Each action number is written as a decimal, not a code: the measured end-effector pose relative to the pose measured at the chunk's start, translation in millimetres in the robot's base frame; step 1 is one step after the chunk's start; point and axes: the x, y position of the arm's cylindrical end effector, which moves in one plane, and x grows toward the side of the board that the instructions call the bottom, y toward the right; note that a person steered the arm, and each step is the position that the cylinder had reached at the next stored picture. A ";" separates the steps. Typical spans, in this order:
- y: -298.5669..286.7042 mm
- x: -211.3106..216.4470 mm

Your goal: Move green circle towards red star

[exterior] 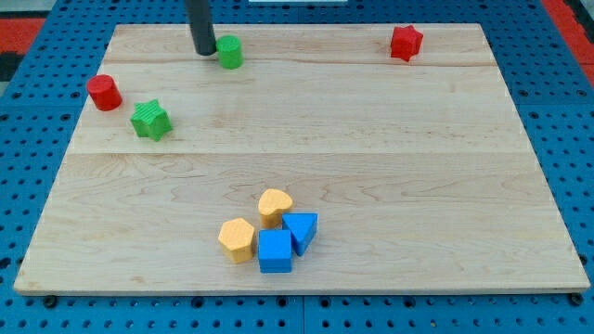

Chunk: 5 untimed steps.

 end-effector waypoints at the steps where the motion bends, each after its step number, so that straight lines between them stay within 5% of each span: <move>1: 53.2 0.0; 2: 115.0 2.9; 5: 111.3 35.0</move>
